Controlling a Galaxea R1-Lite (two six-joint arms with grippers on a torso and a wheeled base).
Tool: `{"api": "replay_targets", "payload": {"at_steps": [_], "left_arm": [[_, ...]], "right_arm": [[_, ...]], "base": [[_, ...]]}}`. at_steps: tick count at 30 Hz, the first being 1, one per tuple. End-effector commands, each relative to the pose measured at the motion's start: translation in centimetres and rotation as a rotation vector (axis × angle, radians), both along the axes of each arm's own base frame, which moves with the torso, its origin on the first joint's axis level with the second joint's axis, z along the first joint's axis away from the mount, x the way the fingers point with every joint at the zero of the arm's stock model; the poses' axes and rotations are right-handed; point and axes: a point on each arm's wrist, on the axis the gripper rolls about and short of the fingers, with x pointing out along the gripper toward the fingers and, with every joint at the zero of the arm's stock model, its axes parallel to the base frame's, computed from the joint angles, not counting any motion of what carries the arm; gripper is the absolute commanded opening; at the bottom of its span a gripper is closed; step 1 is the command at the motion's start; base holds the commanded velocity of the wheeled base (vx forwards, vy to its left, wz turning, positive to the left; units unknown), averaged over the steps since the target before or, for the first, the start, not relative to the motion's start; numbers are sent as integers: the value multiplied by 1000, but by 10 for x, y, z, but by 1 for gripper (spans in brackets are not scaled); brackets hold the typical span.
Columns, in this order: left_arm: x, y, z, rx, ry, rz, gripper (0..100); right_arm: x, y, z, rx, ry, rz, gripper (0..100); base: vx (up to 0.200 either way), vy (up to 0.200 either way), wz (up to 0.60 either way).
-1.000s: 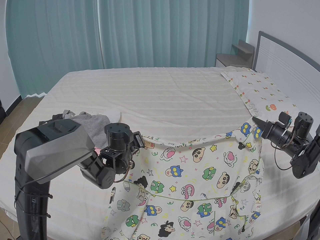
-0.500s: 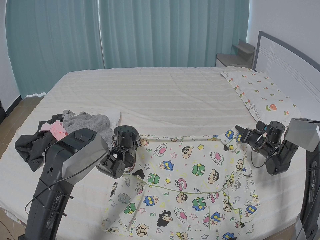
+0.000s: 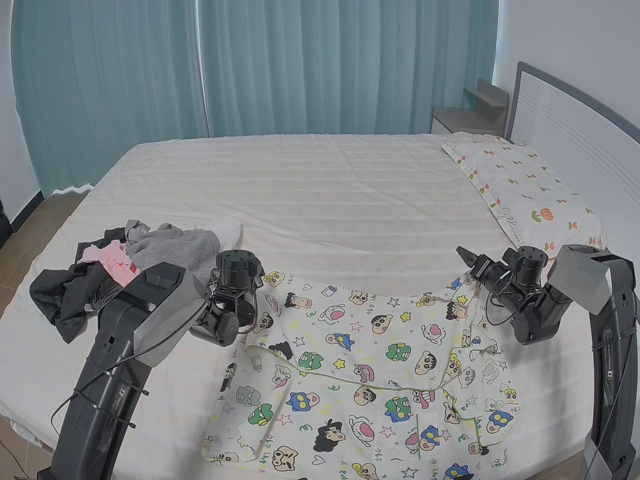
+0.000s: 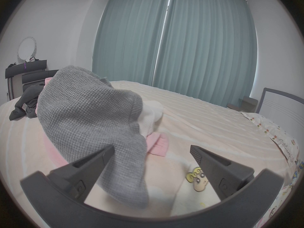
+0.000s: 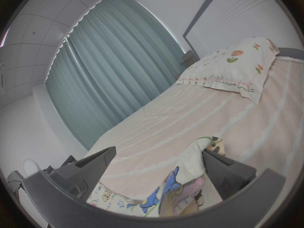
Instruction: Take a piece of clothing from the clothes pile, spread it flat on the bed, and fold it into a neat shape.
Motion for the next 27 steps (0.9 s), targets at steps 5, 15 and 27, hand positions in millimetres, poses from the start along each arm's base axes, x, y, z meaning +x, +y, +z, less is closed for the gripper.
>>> {"api": "replay_targets", "payload": {"at_steps": [5,15,27], "left_arm": [[2,16,13,-3,-12,33,100],[-12,19,34,-34,-11,40,100],[-42,24,55,-89,21,46,100]], "right_arm": [[5,-4,17,214,33,-50,100],[36,-6,60,468,-12,-182,100],[43,-41,45,565,137,-351,100]], "base": [[0,0,0],[0,0,0],[0,0,0]]}}
